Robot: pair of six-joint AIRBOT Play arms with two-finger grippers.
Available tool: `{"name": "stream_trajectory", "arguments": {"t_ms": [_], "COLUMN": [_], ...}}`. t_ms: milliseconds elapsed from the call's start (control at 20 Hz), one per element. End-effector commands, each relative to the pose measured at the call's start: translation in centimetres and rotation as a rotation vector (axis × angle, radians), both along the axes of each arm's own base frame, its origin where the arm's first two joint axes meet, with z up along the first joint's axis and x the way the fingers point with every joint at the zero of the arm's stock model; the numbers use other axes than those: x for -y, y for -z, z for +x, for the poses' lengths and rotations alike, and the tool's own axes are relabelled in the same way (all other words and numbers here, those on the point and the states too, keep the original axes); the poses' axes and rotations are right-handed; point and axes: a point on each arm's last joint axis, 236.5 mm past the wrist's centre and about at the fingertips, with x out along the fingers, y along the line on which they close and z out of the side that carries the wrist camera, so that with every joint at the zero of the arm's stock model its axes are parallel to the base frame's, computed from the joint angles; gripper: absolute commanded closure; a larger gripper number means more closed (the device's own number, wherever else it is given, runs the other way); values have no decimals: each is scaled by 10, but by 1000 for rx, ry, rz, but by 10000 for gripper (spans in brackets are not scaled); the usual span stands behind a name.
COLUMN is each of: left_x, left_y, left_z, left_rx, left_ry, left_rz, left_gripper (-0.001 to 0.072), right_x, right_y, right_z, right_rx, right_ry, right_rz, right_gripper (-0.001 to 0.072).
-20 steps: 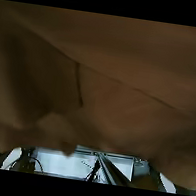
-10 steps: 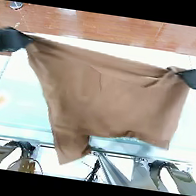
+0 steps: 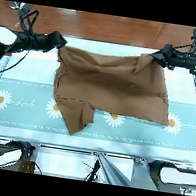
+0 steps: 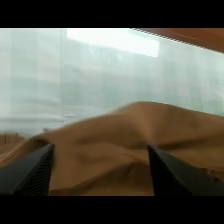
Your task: Fold the shirts.
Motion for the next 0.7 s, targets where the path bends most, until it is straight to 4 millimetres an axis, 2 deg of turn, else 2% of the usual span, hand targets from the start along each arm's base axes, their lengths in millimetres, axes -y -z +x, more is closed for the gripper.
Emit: {"name": "stream_trajectory", "arguments": {"t_ms": [0, 100, 150, 200, 300, 350, 400, 450, 550, 650], "left_x": [1, -32, -59, -84, -113, -120, -119, -112, -90, -68], "left_y": [14, 35, 53, 73, 109, 125, 140, 148, 158, 165], "left_z": [-6, -39, -64, -92, -145, -168, -188, -197, -198, -190], "left_rx": [-90, -260, -406, -549, -758, -825, -862, -854, -790, -731], "left_ry": [67, 119, 94, 57, 17, 1, -5, -4, -22, -29], "left_rz": [34, 124, 140, 140, 79, 46, -6, -77, -236, -344], "left_gripper": [1, 3, 3, 4, 4, 4, 4, 3, 4, 3], "right_x": [4, 29, 46, 71, 132, 151, 158, 159, 150, 136], "right_y": [10, 11, 20, 38, 73, 83, 90, 96, 106, 114], "right_z": [4, -36, -67, -103, -156, -174, -188, -202, -228, -242], "right_rx": [-71, -161, -232, -336, -485, -493, -474, -444, -401, -376], "right_ry": [-38, -138, -211, -254, -146, -43, 55, 146, 252, 312], "right_rz": [130, 171, 138, 39, -198, -249, -246, -219, -178, -146], "right_gripper": [89, 91, 92, 92, 92, 92, 91, 92, 91, 92]}}
